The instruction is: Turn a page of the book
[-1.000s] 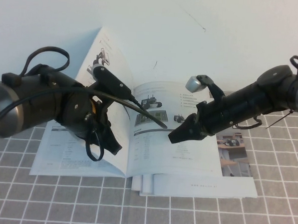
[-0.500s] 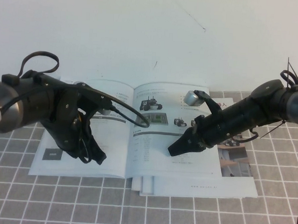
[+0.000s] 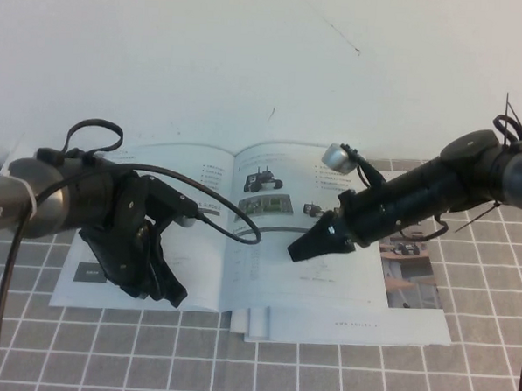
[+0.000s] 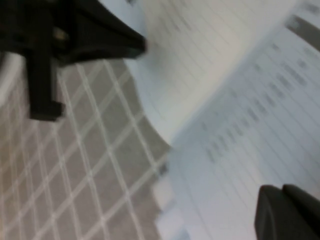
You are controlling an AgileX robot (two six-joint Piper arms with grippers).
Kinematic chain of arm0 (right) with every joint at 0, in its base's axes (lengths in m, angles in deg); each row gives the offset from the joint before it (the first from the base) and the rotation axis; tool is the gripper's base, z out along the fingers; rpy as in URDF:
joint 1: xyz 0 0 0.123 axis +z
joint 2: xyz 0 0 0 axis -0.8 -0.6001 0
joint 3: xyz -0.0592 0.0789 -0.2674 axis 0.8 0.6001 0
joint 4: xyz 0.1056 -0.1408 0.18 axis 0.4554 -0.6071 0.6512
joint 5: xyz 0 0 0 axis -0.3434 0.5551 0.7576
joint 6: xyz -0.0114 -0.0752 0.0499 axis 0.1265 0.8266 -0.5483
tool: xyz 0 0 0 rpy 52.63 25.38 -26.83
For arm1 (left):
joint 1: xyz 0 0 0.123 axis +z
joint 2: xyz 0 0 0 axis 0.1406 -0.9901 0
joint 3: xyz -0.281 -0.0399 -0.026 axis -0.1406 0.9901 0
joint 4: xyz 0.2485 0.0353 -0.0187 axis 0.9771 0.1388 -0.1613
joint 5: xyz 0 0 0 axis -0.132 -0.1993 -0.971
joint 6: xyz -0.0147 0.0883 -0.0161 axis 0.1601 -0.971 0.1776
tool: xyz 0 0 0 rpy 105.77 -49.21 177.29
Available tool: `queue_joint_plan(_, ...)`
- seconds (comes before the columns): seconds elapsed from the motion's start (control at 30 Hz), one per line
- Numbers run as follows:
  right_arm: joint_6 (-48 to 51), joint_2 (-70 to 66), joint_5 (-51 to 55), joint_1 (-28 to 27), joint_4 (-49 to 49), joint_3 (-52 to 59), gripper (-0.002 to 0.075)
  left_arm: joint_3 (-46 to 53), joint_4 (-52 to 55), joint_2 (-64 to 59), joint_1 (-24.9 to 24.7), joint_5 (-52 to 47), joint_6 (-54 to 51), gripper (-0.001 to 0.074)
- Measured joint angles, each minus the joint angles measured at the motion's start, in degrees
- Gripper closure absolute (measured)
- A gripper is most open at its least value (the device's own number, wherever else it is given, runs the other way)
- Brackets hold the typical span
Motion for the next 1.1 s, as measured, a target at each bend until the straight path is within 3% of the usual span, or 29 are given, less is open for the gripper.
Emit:
queue_joint_plan(0.2, -6.4, 0.1, 3.3, -0.9, 3.2, -8.8, 0.0727, 0.0, 0.1, 7.1, 0.0, 0.2, 0.3, 0.0739)
queue_joint_plan(0.4, -11.3, 4.7, 4.3, -1.2, -3.9, -17.3, 0.0727, 0.0, 0.0, 19.9, 0.0, 0.2, 0.4, 0.0739)
queue_joint_plan(0.6, -15.9, 13.0, 5.6, -1.2, -19.0, -24.4, 0.0727, 0.0, 0.1, 33.8, 0.0, 0.2, 0.6, 0.0739)
queue_joint_plan(0.9, -31.5, 27.1, 6.7, -1.2, -55.6, -26.3, 0.0727, 0.1, 0.1, 50.8, 0.0, -0.3, 1.1, 0.0739)
queue_joint_plan(1.1, -34.8, 36.6, 6.7, -1.4, -62.6, -15.4, 0.0727, 6.5, 0.7, 61.2, 0.0, 2.4, 0.7, 0.0739)
